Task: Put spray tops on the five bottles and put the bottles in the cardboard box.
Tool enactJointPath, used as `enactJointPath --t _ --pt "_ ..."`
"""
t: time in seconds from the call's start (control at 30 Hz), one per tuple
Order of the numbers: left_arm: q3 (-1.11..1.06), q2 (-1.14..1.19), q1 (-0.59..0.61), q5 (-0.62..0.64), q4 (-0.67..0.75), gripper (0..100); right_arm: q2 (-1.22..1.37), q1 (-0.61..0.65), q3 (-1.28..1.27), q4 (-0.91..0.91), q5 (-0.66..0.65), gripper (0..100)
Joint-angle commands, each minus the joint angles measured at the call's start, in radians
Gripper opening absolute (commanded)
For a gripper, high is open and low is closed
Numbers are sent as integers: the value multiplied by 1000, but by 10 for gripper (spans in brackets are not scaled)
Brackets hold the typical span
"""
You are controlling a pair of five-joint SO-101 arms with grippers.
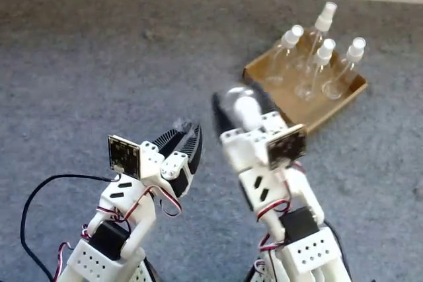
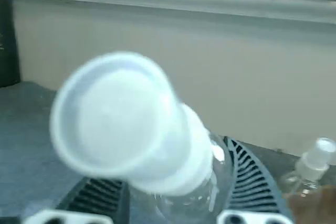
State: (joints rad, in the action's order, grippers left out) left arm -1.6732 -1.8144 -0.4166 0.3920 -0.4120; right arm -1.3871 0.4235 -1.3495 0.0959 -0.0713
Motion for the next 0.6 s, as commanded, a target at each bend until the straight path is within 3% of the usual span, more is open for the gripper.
enactJointPath --t 0.0,0.17,0.57 --pt "-21 -8 15 8 -5 24 -15 -156 50 4 8 135" --pt "-21 -8 16 8 -6 24 -15 -355 33 4 8 135" --pt "-21 -8 16 6 -5 24 -10 -587 -128 -7 0 135"
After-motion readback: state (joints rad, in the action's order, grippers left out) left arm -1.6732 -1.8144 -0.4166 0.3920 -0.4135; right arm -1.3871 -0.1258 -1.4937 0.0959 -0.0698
